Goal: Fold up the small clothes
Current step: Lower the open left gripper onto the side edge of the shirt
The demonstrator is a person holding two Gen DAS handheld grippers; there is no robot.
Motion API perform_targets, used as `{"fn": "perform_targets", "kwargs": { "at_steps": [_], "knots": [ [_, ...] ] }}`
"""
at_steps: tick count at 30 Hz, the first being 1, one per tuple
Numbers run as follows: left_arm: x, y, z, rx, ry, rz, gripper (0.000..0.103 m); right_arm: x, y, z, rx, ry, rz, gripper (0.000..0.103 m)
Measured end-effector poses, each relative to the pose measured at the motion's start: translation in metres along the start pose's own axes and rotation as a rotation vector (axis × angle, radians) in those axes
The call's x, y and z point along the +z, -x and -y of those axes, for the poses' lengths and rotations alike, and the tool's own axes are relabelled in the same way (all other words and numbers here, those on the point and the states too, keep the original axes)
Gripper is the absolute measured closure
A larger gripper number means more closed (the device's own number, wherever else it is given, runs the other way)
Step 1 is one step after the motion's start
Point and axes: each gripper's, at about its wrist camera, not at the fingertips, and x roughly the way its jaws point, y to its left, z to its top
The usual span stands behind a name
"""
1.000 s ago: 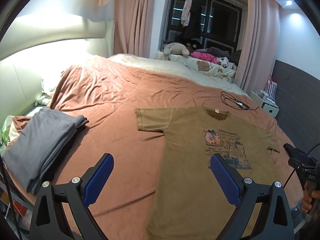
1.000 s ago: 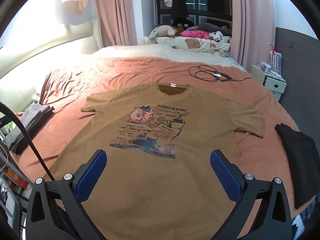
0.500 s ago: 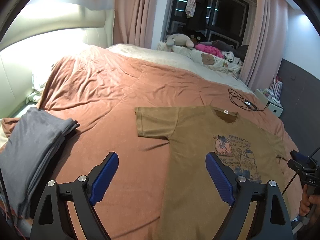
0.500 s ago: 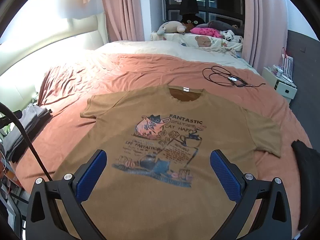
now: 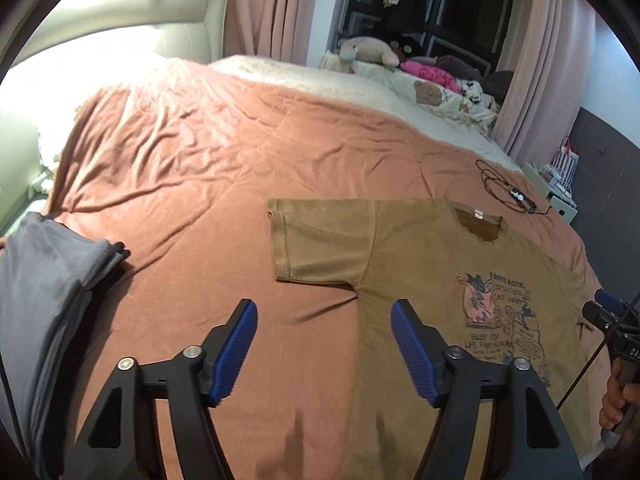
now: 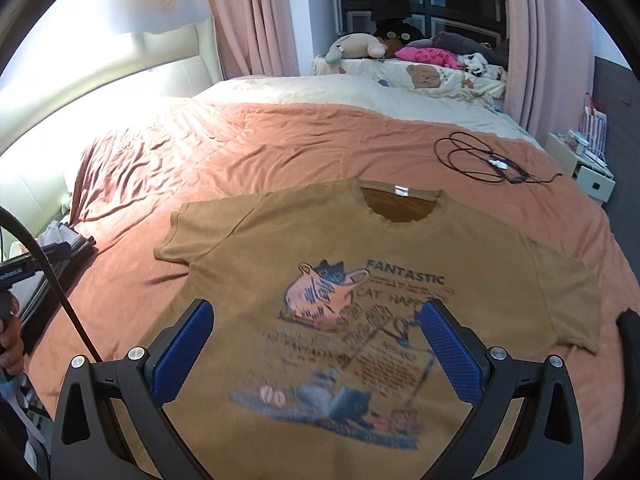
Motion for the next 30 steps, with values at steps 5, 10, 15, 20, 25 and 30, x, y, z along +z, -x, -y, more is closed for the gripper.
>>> {"fn": "perform_targets", "kwargs": {
  "at_steps": [5, 10, 15, 20, 25, 30],
  "knots": [
    [0.013, -0.03, -0.009, 0.006, 0.006, -0.026, 0.035, 0.011, -0.034, -0.008, 0.012, 0.002, -0.022, 0.0],
    [0.024, -0.056, -0.018, 0.02, 0.008, -0.047, 0.036, 0.018, -0.064, -0.015, 0.026, 0.002, -0.049, 0.0],
    [0.041, -0.084, -0.03, 0.023, 0.02, -0.057, 0.037, 0.03, -0.097, -0.023, 0.013, 0.001, -0.059, 0.006],
    [0.057, -0.119, -0.045, 0.028, 0.043, -0.097, 0.04, 0.038, -0.133, -0.029, 0.042, -0.038, -0.09, 0.02],
    [0.064, -0.158, -0.06, 0.014, 0.089, -0.132, 0.044, 0.044, -0.166, -0.03, 0.089, -0.082, -0.122, 0.04],
    [0.072, -0.182, -0.062, 0.007, 0.1, -0.146, 0.045, 0.049, -0.196, -0.036, 0.125, -0.09, -0.159, 0.054]
  ]
}}
